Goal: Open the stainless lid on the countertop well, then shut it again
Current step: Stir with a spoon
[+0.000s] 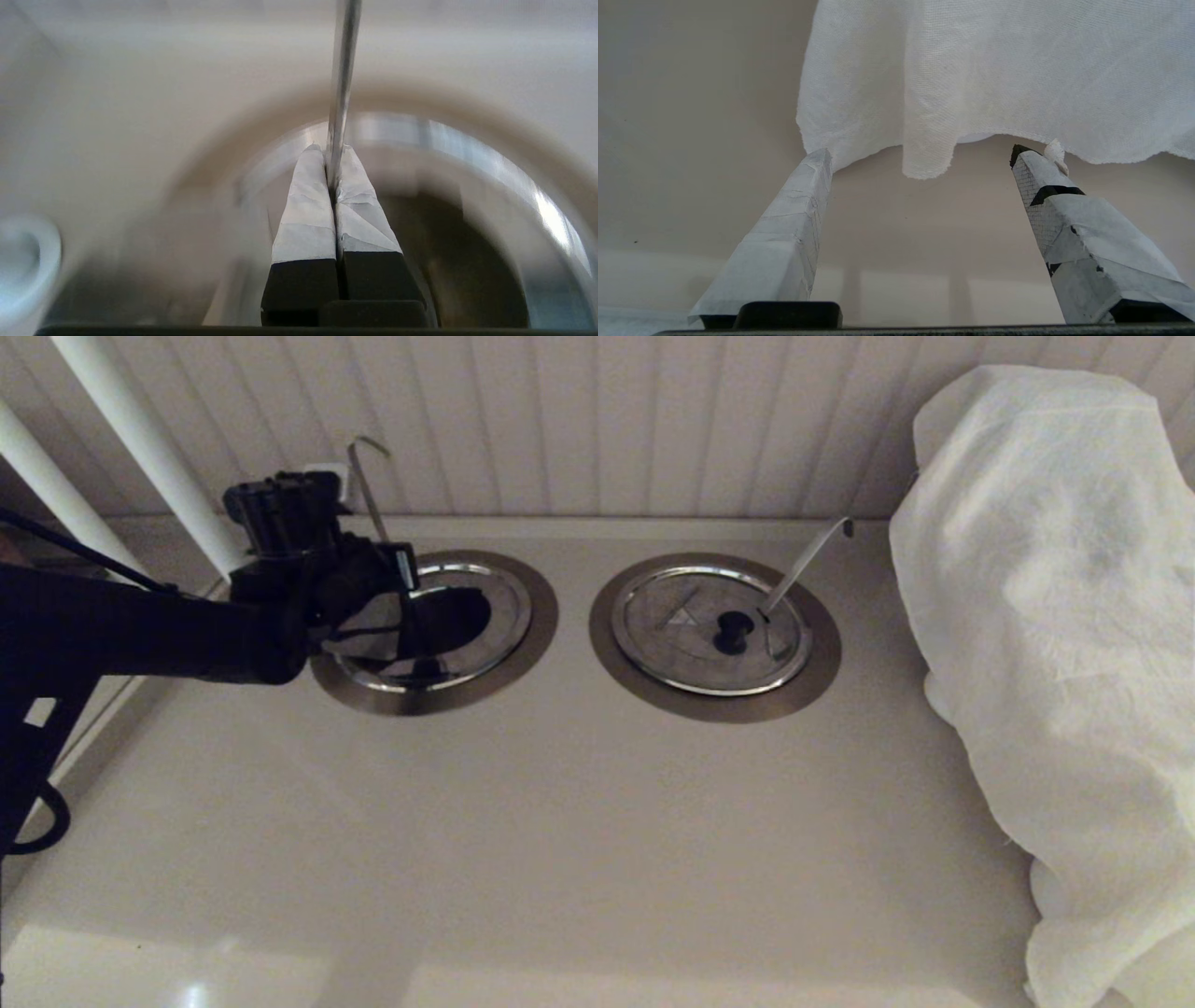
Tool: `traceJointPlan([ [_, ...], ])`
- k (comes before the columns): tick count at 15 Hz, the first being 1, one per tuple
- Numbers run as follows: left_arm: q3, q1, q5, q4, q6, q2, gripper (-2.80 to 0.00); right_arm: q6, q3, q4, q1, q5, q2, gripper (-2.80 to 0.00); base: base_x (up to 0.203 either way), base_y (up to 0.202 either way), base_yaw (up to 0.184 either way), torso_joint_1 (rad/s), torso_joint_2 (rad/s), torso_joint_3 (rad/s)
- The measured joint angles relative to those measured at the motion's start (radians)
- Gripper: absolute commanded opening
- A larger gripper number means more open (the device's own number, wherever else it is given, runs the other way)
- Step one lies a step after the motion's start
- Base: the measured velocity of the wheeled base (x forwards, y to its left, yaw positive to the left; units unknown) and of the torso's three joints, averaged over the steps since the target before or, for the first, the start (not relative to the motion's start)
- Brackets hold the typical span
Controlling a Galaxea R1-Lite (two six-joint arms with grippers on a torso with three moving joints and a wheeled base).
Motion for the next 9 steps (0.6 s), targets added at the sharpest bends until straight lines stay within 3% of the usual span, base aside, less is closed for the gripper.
traceJointPlan([
  [2,-0.046,-0.013,0.023,-0.092,-0.016,0.045,-2.80,0.000,0.000,0.000,0.000,0.000,0.000,0.00,0.000,0.000,0.000,0.000,0.00,0.000],
  [3,-0.047,-0.026,0.022,-0.083,-0.049,0.051,-2.80,0.000,0.000,0.000,0.000,0.000,0.000,0.00,0.000,0.000,0.000,0.000,0.00,0.000],
  [9,0.011,-0.101,-0.094,0.098,-0.249,-0.028,-2.80,0.000,0.000,0.000,0.000,0.001,0.000,0.00,0.000,0.000,0.000,0.000,0.00,0.000],
])
